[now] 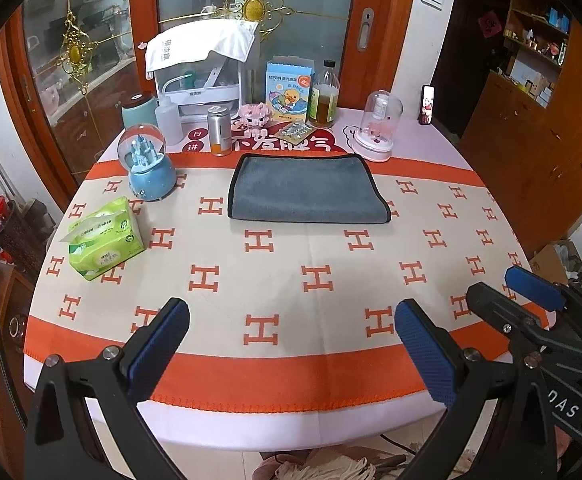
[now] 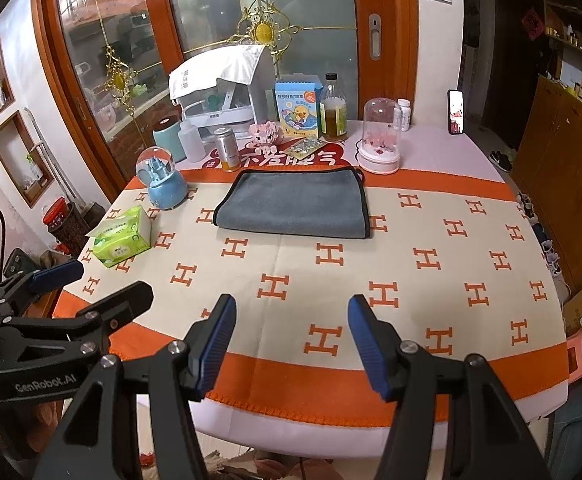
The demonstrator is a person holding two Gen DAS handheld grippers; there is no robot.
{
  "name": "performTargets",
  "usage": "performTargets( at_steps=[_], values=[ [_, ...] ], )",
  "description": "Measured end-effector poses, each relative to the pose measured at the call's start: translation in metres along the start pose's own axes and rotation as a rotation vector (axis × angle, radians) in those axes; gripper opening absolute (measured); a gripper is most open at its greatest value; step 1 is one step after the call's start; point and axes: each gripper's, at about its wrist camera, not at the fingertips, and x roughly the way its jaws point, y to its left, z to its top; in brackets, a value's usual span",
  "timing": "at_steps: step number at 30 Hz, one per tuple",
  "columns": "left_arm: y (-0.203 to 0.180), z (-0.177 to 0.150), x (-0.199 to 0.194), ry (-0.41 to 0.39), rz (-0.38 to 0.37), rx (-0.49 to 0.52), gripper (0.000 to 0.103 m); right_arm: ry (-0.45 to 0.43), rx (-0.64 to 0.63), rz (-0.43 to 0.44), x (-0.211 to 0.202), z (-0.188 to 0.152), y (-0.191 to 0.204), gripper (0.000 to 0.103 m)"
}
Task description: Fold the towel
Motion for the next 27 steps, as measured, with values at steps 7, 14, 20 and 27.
performTargets(
  at_steps=[7,14,20,27],
  values=[
    [0.0027,-0.0006,0.0028,0.01,0.005,0.002,0.102,-0.003,0.0,0.001,0.0,-0.0009,0.0032,0.058],
    [0.0049,0.0003,0.0054,0.012,0.003,0.003,0.102,-0.002,0.0,0.003,0.0004,-0.0011,0.0029,0.058],
    [0.0045,0.0001,0.0049,0.015,0.003,0.003,0.102,0.006,0.006,0.007,0.0032,-0.0018,0.007,0.058],
    [0.0095,0.0007,0.008,0.011,0.008,0.007,0.102,0.009,0.009,0.008,0.0048,-0.0021,0.0081,0.058]
  ],
)
